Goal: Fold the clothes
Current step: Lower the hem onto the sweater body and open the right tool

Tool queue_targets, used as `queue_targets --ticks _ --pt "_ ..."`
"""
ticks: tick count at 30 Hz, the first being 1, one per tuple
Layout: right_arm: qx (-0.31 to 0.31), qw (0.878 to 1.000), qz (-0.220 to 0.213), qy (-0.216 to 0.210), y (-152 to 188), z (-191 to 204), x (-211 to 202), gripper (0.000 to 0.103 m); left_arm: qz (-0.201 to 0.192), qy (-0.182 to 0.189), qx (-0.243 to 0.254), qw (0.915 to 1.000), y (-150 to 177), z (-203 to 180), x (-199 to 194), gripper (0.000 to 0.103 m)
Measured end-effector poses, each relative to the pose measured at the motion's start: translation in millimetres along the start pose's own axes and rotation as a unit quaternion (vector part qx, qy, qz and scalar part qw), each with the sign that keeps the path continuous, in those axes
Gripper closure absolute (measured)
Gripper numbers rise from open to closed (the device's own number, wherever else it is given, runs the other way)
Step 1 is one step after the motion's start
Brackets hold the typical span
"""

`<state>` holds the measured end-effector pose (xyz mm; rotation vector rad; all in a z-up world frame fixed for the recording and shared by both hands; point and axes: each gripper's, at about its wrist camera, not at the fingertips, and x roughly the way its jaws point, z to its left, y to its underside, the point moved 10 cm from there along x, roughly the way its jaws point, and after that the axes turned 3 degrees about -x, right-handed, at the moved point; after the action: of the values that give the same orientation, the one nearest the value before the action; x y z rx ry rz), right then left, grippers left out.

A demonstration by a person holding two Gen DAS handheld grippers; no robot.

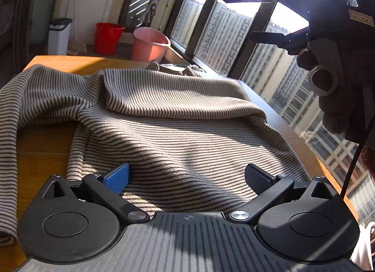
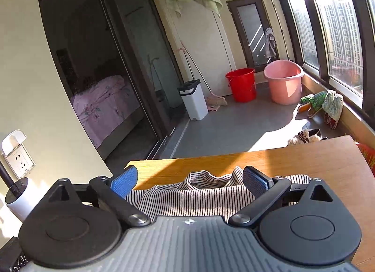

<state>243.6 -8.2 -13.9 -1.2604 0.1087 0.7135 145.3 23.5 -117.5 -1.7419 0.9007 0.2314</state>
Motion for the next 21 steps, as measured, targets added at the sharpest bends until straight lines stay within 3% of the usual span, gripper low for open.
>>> queue_targets --ticks 2,5,9,12,16,18,21 --pt "0.046 0.999 0.017 0.017 24.2 -35.7 3.2 0.006 0.0 0.001 -0.001 1.0 0.0 -0.1 -0.2 0.0" --pt "0.08 0.991 0.058 0.089 69.2 -92.9 8.9 0.005 0.001 0.003 -0.002 1.0 0.0 1.1 -0.7 0.0" --pt "0.102 0.991 0.017 0.082 73.4 -110.8 -9.5 0.0 0.009 0.0 0.007 0.9999 0.1 0.8 1.0 0.0" --pt "0.009 0.995 -0.028 0.093 60.4 -88.3 -23.0 0.0 0.013 -0.01 0.019 0.9997 1.0 -0.9 2.8 0.0" --pt "-0.019 0.999 -0.045 0.001 42.9 -39.2 -19.6 0.0 0.018 -0.023 0.036 0.9989 2.1 -3.2 5.2 0.0" --pt "0.023 0.999 -0.016 -0.034 46.5 -33.1 -4.7 0.0 0.02 -0.03 0.044 0.9984 2.6 -4.3 6.3 0.0" --pt "0.054 0.998 0.036 0.009 67.5 -55.6 21.1 0.001 0.023 -0.037 0.053 0.9976 3.6 -5.4 7.4 0.0"
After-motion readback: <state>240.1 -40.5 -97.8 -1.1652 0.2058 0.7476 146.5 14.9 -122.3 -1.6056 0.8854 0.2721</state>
